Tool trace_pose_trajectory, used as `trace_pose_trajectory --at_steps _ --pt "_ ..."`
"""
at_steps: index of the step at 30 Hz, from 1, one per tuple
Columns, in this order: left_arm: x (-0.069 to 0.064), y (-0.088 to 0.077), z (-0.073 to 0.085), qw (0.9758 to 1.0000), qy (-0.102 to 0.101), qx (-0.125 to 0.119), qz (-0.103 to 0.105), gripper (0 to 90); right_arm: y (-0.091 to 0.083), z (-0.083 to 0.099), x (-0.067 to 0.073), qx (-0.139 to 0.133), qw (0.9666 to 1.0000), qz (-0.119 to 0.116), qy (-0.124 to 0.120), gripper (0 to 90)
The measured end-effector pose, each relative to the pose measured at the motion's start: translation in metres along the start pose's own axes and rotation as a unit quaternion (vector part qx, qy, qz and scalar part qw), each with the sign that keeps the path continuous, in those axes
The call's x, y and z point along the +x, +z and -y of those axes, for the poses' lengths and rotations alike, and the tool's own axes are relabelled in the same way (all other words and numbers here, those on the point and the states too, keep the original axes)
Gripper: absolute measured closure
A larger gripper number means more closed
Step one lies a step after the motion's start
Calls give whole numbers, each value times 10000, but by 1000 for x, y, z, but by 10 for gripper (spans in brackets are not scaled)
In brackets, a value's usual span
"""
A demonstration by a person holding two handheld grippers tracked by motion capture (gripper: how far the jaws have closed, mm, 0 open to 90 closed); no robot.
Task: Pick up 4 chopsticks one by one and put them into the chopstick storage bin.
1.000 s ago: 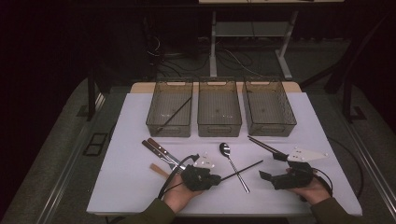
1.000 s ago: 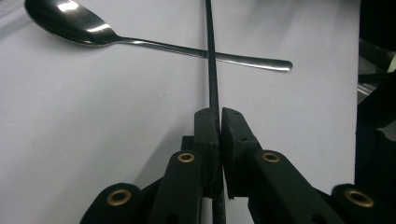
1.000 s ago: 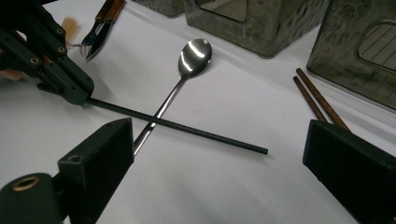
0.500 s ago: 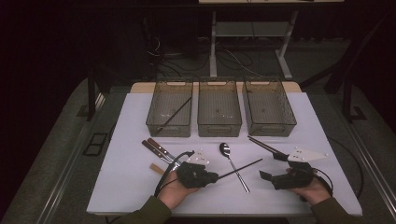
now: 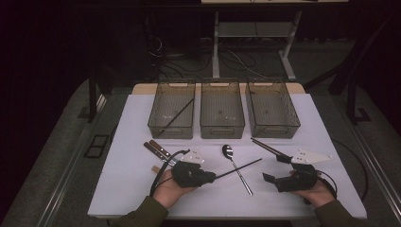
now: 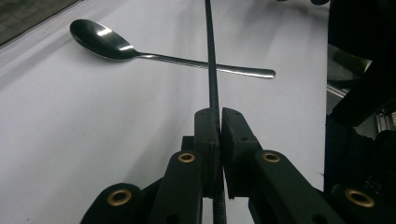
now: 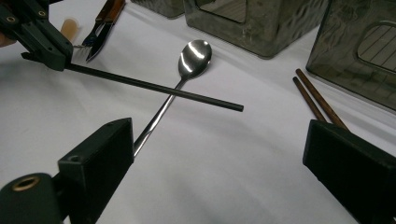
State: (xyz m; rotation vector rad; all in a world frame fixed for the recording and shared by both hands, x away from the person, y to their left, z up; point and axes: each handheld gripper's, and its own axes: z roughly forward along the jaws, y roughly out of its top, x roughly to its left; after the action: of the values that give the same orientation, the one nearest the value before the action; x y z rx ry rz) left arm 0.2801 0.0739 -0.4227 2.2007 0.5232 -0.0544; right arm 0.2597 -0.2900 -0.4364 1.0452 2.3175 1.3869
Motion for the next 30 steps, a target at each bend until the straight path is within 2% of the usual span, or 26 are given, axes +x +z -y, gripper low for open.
trace_pose_trajectory --at_steps 4,8,13,20,25,30 --pt "2 -5 0 10000 51 19 -19 849 0 0 0 1 10000 -4 6 87" --pt "4 -8 1 10000 16 -10 -22 850 0 0 0 8 10000 -17 6 87" --pt "6 -13 1 9999 108 30 -7 850 1 0 0 7 10000 -55 10 87" --pt "11 -25 2 9999 106 -92 -41 850 2 0 0 21 10000 -63 18 87" --pt "16 -36 1 9996 139 -176 -188 850 1 0 0 18 10000 -47 16 87" --pt "21 -45 2 9991 70 -288 -293 850 2 0 0 27 10000 -42 17 87"
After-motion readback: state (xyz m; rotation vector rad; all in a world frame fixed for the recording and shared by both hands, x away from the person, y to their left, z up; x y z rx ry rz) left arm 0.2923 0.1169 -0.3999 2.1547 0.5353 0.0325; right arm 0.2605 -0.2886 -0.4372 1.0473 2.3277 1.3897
